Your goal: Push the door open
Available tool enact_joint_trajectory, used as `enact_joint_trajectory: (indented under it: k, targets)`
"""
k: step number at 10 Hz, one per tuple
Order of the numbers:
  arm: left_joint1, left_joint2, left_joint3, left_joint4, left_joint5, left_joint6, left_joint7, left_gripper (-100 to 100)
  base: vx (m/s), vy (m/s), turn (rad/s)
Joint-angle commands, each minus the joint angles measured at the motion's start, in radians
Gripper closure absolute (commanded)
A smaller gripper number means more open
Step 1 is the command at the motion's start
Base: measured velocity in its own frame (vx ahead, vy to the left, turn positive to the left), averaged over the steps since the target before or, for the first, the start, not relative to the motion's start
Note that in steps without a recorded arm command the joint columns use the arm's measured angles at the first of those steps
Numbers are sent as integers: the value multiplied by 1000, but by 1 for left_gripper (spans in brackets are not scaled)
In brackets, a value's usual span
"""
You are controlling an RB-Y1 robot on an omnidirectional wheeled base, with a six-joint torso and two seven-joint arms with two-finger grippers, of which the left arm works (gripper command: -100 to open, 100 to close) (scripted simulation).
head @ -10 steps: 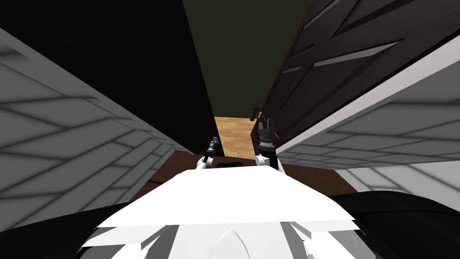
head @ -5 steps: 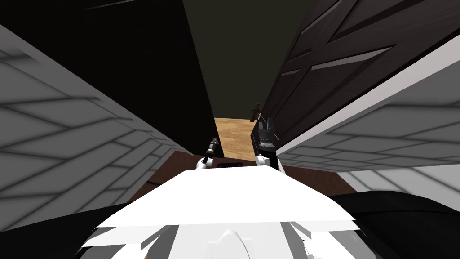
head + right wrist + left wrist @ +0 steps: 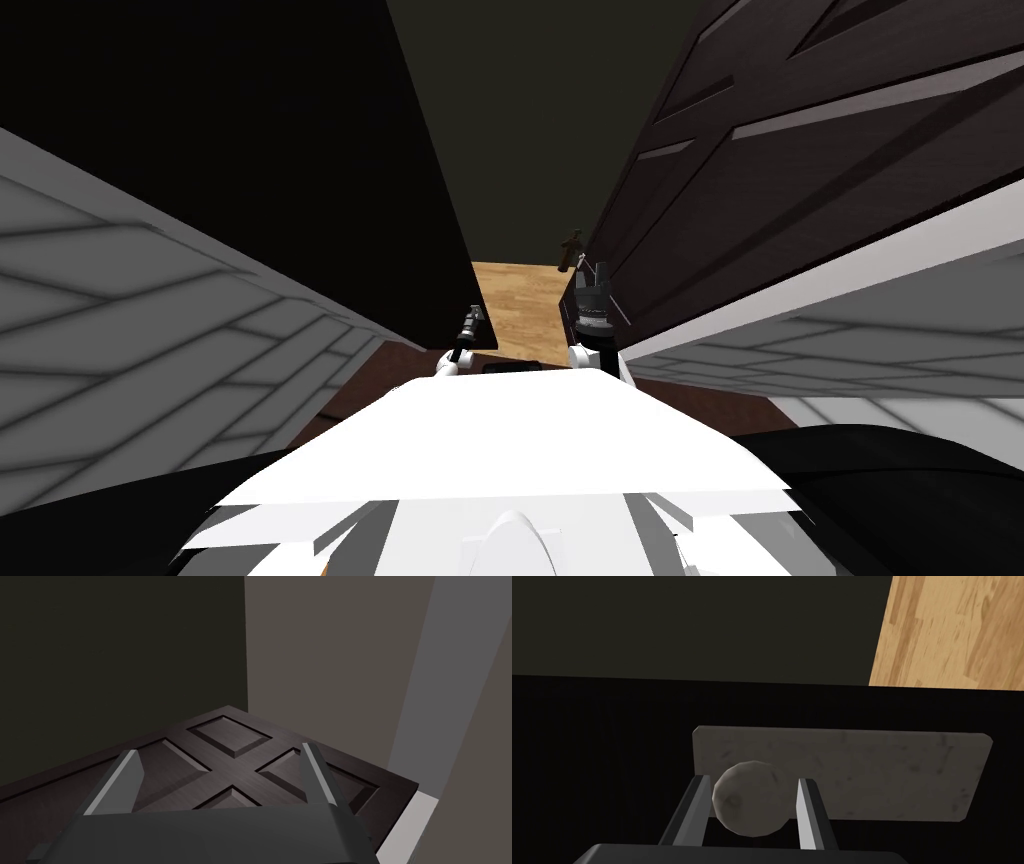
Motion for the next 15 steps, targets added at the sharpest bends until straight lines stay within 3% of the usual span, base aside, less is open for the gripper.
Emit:
enact_joint_trajectory:
  k: [1,5,6,7,8,15]
  targets:
    - [7,13,22,-13,12,7,-7,100,199,-74,46]
    - [8,19,62,-10,36,9,-24,100,186,-83,59]
    - [8,19,62,16,36,9,-24,100,132,-60,18]
    - [8,19,62,-10,36,9,-24,100,55,-16,4]
    - [9,23,83,-8,49,10,-33,100,154,-63,72]
    - [11,31,146,-3,86,12,-59,100,168,-80,51]
